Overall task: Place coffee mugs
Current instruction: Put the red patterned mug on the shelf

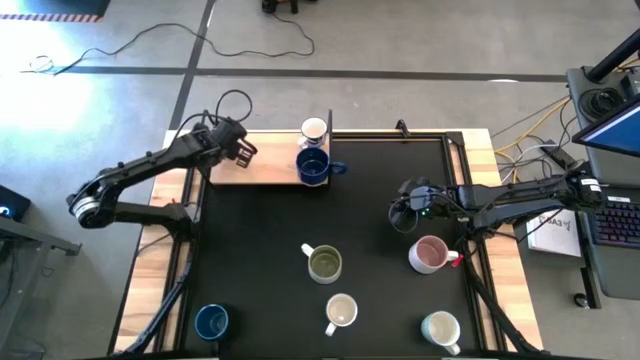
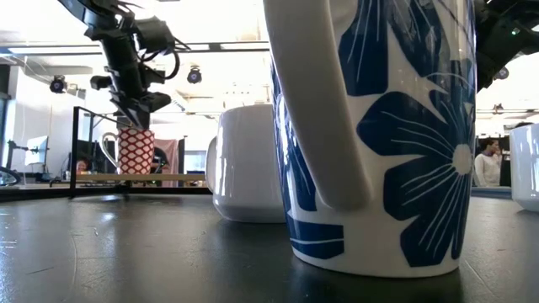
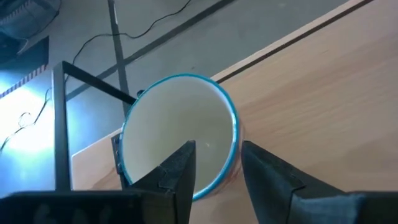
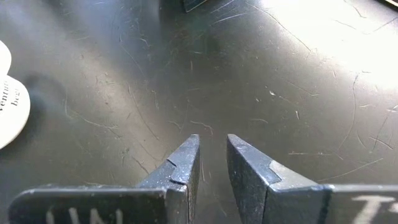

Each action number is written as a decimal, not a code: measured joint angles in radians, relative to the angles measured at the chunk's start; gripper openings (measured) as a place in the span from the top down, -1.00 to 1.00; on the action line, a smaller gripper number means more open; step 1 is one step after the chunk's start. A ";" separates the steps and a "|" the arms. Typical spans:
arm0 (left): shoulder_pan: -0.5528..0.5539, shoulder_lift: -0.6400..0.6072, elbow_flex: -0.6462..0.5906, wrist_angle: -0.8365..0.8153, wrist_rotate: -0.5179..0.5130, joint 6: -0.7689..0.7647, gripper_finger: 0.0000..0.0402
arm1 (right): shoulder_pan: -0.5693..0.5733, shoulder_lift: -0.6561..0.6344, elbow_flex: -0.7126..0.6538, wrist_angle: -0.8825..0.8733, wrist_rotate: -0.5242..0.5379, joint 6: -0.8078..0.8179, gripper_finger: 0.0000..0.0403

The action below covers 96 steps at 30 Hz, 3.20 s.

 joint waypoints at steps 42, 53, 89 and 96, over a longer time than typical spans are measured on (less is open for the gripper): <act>0.052 0.102 0.022 0.007 0.123 0.205 0.79 | 0.000 0.000 0.000 0.001 0.000 0.000 0.66; 0.092 0.100 0.069 -0.020 0.180 0.389 0.79 | 0.000 0.000 0.000 0.001 0.000 0.000 0.66; 0.285 0.158 0.064 0.105 0.346 0.602 0.79 | 0.000 0.000 0.000 0.001 0.000 0.000 0.66; 0.297 0.158 0.063 0.101 0.330 0.614 0.79 | 0.000 0.000 0.000 0.001 0.000 0.000 0.66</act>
